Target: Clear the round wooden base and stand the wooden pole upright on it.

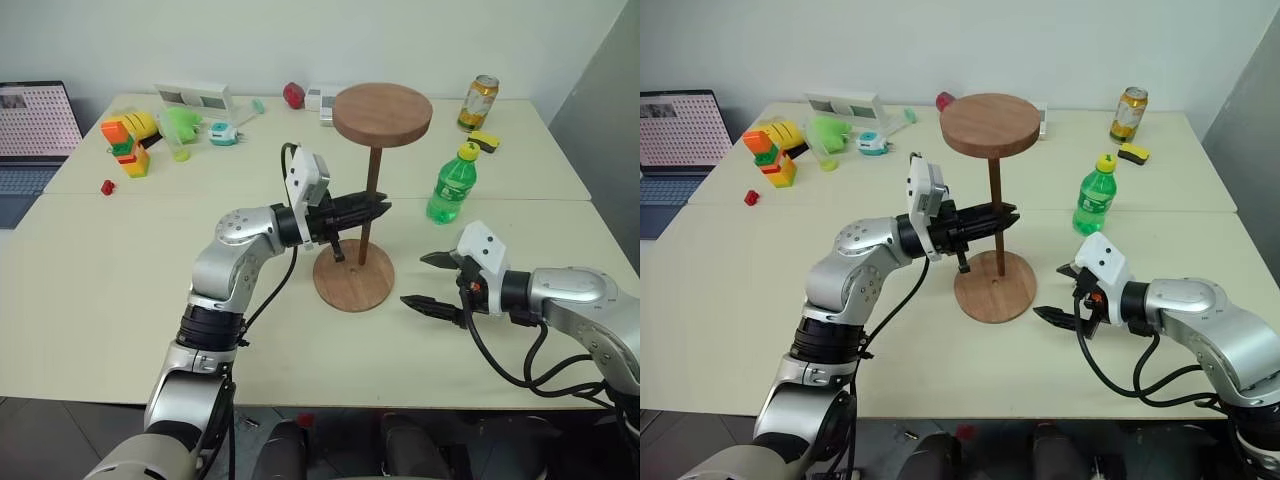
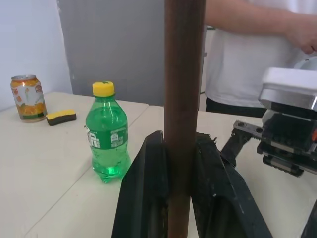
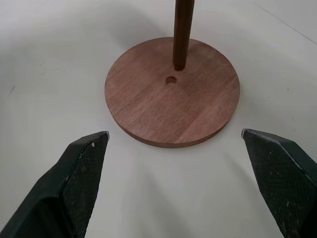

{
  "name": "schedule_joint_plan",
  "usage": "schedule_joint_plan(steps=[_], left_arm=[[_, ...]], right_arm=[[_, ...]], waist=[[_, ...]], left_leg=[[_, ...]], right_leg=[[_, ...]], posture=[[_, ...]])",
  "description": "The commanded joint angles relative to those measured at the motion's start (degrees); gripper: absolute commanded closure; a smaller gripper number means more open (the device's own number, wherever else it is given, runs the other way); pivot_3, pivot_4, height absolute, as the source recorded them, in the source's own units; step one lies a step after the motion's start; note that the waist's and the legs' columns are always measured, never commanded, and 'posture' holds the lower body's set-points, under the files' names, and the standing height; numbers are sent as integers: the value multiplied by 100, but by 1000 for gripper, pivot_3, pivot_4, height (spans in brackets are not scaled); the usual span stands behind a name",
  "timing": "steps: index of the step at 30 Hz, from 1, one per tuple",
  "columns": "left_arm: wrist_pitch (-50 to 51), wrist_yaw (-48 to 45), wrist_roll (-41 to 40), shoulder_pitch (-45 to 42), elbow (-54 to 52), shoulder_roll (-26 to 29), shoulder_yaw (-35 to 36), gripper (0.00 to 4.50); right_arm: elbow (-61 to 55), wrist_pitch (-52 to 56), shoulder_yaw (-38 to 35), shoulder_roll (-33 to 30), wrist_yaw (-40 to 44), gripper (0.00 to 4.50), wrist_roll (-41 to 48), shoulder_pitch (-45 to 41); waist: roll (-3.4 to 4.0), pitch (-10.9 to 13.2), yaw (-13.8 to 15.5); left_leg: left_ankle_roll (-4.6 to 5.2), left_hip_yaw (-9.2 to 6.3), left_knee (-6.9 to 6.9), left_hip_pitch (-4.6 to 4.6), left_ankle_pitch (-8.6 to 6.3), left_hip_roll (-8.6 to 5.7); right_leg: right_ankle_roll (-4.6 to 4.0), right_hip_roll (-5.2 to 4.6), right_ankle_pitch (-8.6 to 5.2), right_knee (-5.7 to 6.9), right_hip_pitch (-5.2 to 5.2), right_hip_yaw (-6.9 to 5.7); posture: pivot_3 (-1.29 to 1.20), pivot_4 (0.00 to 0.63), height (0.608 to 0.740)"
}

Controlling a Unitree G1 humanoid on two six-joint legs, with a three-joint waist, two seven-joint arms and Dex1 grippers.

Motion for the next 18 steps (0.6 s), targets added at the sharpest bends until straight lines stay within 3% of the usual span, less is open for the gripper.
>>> schedule_joint_plan(steps=[1,18], left_arm=[[-234,-1,73,25,27,45,-30,4235],[-813,113,424,312,697,9,-224,4235]], right_arm=[[-172,-7,-48,-3,-24,0,-13,-30],[-180,14,-4,26,-25,0,-19,-57]], waist=[[0,0,1],[-1,-2,11]], left_leg=[[0,0,0,0,0,0],[0,-5,0,8,0,0]], right_leg=[[0,0,0,0,0,0],[0,0,0,-4,11,-4]], posture=[[0,150,740],[0,150,740]])
